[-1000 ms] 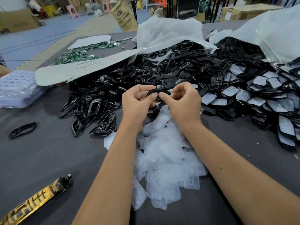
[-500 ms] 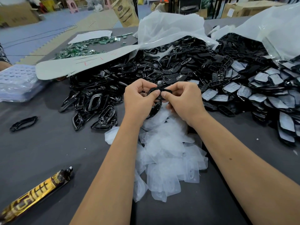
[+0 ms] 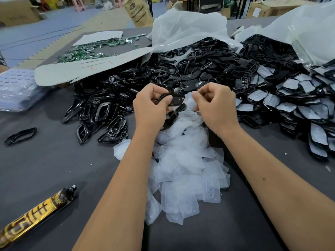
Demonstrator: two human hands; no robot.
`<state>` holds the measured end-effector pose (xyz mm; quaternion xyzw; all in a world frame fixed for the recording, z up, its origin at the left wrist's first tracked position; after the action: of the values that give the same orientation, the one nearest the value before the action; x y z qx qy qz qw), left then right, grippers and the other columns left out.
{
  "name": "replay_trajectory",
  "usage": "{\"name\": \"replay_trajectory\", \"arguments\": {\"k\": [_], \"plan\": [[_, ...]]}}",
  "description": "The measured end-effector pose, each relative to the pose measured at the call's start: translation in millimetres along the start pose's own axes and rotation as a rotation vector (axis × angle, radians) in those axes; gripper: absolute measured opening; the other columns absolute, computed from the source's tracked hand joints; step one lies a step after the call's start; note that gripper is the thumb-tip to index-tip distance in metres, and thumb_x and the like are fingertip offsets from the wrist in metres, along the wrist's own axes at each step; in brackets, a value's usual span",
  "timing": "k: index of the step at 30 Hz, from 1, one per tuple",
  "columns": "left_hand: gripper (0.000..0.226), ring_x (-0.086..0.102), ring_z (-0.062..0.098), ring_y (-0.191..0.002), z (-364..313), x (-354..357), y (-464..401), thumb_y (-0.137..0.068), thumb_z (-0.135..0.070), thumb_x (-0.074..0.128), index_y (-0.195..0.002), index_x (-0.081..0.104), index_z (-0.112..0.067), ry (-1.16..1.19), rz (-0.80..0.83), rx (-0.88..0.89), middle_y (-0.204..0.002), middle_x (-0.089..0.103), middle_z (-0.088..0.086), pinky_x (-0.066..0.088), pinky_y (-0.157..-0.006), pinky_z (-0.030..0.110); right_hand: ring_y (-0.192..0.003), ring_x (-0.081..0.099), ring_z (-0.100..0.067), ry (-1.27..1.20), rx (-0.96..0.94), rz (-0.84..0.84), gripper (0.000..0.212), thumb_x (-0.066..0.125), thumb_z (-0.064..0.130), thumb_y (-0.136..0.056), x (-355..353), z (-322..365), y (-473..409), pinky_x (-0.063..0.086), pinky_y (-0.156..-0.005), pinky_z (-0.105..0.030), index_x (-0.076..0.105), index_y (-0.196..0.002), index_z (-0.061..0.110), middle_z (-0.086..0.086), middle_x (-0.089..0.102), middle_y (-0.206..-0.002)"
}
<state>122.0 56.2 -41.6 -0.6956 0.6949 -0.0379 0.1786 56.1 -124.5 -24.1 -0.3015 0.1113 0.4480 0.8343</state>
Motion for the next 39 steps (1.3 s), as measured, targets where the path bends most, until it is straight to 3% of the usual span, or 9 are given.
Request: {"name": "replay_trajectory", "arguments": {"k": [4, 9, 12, 15, 18, 21, 26, 29, 39], "plan": [[0.021, 0.069, 0.014, -0.054, 1, -5, -2, -0.095, -0.004, 0.066, -0.094, 0.064, -0.024, 0.022, -0.071, 0.029, -0.093, 0.068, 0.008, 0.064, -0.064, 0.047, -0.069, 0.070, -0.018, 0.103, -0.031, 0.170, 0.017, 0.065, 0.015, -0.099, 6, -5, -2, 0.057, -0.083, -0.039, 0.071, -0.085, 0.008, -0.003, 0.073, -0.071], [0.026, 0.067, 0.012, -0.058, 4, -3, -3, -0.097, -0.007, 0.060, -0.098, 0.073, -0.029, 0.065, -0.027, 0.013, -0.099, 0.072, 0.003, 0.064, -0.068, 0.050, -0.084, 0.059, -0.015, 0.284, -0.159, 0.372, 0.021, 0.081, 0.040, -0.086, 17, 2, 1, 0.046, -0.078, -0.033, 0.072, -0.087, 0.021, 0.004, 0.064, -0.088], [0.022, 0.068, 0.011, -0.057, 3, -2, -3, -0.095, -0.006, 0.062, -0.098, 0.073, -0.025, 0.056, -0.023, 0.015, -0.091, 0.073, -0.001, 0.061, -0.064, 0.039, -0.083, 0.052, -0.010, 0.281, -0.170, 0.365, 0.022, 0.084, 0.039, -0.083, 18, 4, 4, 0.037, -0.075, -0.030, 0.066, -0.080, 0.027, 0.013, 0.055, -0.087], [0.019, 0.069, 0.012, -0.057, 4, -1, -3, -0.093, -0.005, 0.063, -0.100, 0.073, -0.019, 0.079, -0.010, -0.004, -0.090, 0.073, 0.002, 0.060, -0.065, 0.040, -0.080, 0.056, -0.011, 0.238, -0.186, 0.336, 0.020, 0.081, 0.034, -0.087, 18, 3, 5, 0.047, -0.079, -0.035, 0.065, -0.079, 0.024, 0.014, 0.061, -0.082], [0.018, 0.070, 0.013, -0.057, 3, 0, -3, -0.092, -0.004, 0.064, -0.100, 0.073, -0.017, 0.085, 0.004, -0.011, -0.089, 0.073, 0.004, 0.060, -0.064, 0.039, -0.071, 0.057, -0.009, 0.149, -0.188, 0.316, 0.009, 0.077, 0.024, -0.091, 19, 3, 4, 0.050, -0.077, -0.036, 0.070, -0.090, 0.019, 0.009, 0.066, -0.079], [0.020, 0.071, 0.014, -0.058, 4, 2, -3, -0.092, -0.004, 0.064, -0.101, 0.072, -0.019, 0.090, 0.026, -0.021, -0.096, 0.073, 0.006, 0.056, -0.059, 0.032, -0.065, 0.053, -0.003, 0.021, -0.170, 0.223, 0.010, 0.066, 0.017, -0.099, 14, -1, 0, 0.042, -0.070, -0.024, 0.074, -0.103, 0.014, 0.013, 0.061, -0.073], [0.027, 0.069, 0.013, -0.056, 2, 3, -3, -0.091, -0.002, 0.062, -0.102, 0.076, -0.023, 0.107, 0.041, -0.018, -0.094, 0.075, 0.002, 0.053, -0.054, 0.025, -0.053, 0.056, -0.012, -0.422, 0.084, 0.177, 0.013, 0.060, 0.015, -0.104, 13, -13, -2, 0.046, -0.047, -0.027, 0.069, -0.095, 0.011, 0.008, 0.059, -0.058], [0.028, 0.068, 0.013, -0.055, 2, 5, -4, -0.090, -0.003, 0.063, -0.096, 0.077, -0.026, 0.103, 0.048, -0.023, -0.085, 0.075, -0.004, 0.050, -0.051, 0.023, -0.052, 0.062, -0.016, -0.620, 0.182, 0.160, 0.014, 0.057, 0.012, -0.106, 15, -14, 0, 0.046, -0.040, -0.024, 0.063, -0.093, 0.010, 0.004, 0.060, -0.062], [0.023, 0.062, 0.013, -0.049, 3, 6, -2, -0.087, -0.003, 0.072, -0.093, 0.076, -0.024, 0.123, 0.070, -0.046, -0.072, 0.071, -0.005, 0.046, -0.046, 0.024, -0.060, 0.068, -0.024, -0.721, 0.209, 0.233, 0.020, 0.043, 0.019, -0.112, 18, -10, 2, 0.046, -0.044, -0.025, 0.059, -0.105, 0.009, -0.019, 0.076, -0.087]]}}
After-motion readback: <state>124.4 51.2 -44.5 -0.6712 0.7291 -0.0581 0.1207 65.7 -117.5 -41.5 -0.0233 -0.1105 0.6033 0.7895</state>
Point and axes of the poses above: each hand's wrist, its own y-axis away from the middle knuckle, its own x-axis out of the palm, z = x × y, the point moved 5 cm from there along -y, towards the middle knuckle
